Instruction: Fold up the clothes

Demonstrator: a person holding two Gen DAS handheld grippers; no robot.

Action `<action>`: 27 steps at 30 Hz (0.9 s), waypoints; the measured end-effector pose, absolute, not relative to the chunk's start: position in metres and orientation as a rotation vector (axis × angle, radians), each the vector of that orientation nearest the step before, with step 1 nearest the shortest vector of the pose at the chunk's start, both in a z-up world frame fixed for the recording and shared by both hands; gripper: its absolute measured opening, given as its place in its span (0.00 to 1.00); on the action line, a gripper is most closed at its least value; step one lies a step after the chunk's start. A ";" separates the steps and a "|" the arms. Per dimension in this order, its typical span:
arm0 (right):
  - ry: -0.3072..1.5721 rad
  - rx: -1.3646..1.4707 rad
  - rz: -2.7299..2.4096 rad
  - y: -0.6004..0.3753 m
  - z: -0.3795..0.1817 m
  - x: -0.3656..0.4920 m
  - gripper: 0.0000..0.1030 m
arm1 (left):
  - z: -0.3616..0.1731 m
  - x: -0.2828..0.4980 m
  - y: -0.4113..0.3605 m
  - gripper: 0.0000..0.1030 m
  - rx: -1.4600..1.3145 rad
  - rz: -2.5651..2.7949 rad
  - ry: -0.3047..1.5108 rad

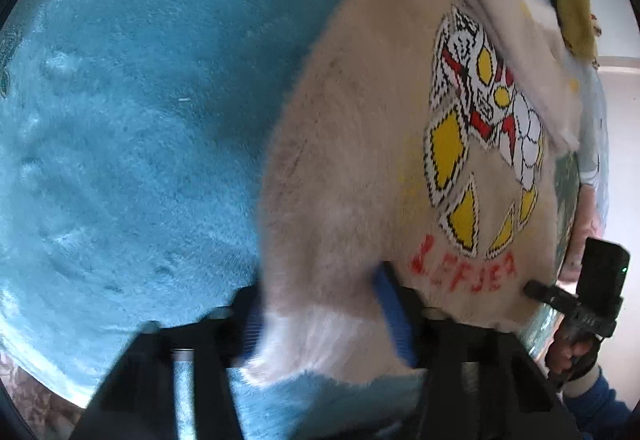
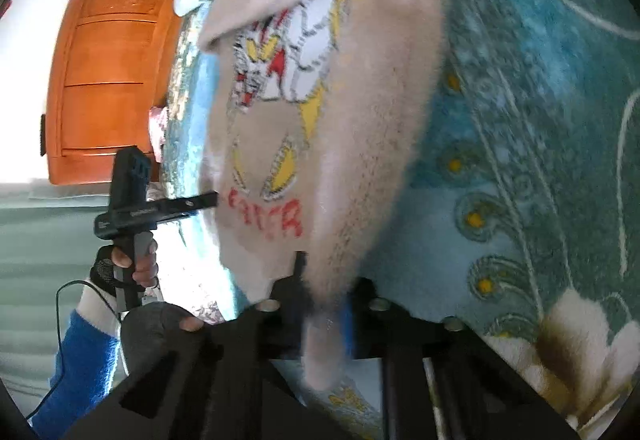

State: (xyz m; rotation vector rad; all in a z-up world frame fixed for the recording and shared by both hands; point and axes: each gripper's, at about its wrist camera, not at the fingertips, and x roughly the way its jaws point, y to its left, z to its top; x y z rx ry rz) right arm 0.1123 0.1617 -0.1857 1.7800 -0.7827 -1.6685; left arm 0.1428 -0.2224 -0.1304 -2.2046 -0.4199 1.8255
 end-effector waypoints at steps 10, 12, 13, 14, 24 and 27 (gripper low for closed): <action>-0.823 1.543 -1.684 0.176 -0.120 0.082 0.10 | -0.075 0.156 -0.246 0.11 -2.078 1.895 -0.459; -0.825 1.490 -1.704 0.178 -0.104 0.076 0.10 | -0.051 0.160 -0.249 0.11 -2.007 1.929 -0.488; -0.824 1.467 -1.712 0.182 -0.096 0.073 0.10 | -0.039 0.162 -0.250 0.11 -1.977 1.946 -0.493; -0.823 1.452 -1.717 0.185 -0.090 0.071 0.10 | -0.027 0.164 -0.253 0.11 -1.942 1.968 -0.501; -0.767 1.426 -1.651 0.223 -0.050 0.105 0.10 | 0.039 0.213 -0.239 0.10 -1.687 1.990 -0.698; -0.784 1.398 -1.650 0.236 -0.041 0.107 0.10 | 0.041 0.231 -0.243 0.11 -1.630 1.966 -0.805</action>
